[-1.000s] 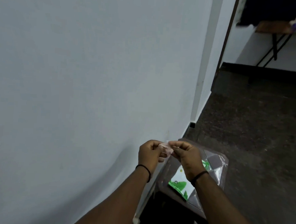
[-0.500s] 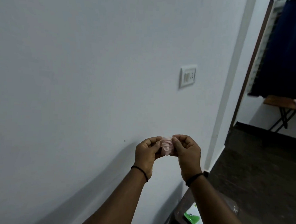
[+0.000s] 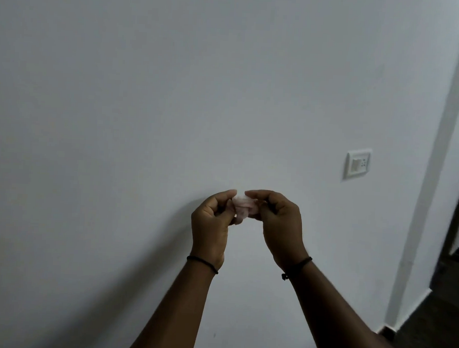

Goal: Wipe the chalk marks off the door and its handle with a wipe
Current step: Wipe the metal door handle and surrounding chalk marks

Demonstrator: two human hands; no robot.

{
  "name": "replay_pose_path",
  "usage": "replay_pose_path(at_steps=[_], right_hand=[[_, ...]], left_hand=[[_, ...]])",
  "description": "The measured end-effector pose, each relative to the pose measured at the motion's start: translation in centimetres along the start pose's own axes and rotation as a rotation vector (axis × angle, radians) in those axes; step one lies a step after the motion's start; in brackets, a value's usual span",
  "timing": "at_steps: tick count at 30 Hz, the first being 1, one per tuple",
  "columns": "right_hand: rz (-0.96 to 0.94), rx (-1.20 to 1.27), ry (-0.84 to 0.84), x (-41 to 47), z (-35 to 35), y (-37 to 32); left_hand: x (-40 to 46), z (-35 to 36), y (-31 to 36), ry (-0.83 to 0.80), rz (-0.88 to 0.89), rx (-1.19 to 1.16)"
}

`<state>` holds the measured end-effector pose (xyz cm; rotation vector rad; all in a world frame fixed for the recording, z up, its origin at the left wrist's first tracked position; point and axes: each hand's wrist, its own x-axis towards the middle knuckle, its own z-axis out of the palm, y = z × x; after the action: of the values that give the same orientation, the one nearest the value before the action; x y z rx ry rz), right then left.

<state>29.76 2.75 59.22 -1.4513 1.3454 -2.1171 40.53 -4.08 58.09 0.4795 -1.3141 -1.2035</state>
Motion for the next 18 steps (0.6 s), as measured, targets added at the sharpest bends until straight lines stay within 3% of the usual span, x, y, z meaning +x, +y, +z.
replay_pose_path(at_steps=[5, 9, 14, 18], right_hand=[[-0.086, 0.053, -0.157, -0.2, 5.7, -3.2], [-0.101, 0.254, -0.253, -0.6, 9.8, -5.2], [0.004, 0.540, -0.420, -2.8, 14.6, -7.3], [0.069, 0.640, -0.407, -6.0, 18.1, -9.1]], left_hand=[[0.1, -4.5, 4.8, 0.093, 0.095, 0.076], [-1.3, -8.4, 8.8, 0.233, 0.162, 0.166], [-4.6, -12.3, 13.6, 0.423, 0.252, 0.250], [-8.0, -14.6, 17.5, 0.526, 0.338, 0.318]])
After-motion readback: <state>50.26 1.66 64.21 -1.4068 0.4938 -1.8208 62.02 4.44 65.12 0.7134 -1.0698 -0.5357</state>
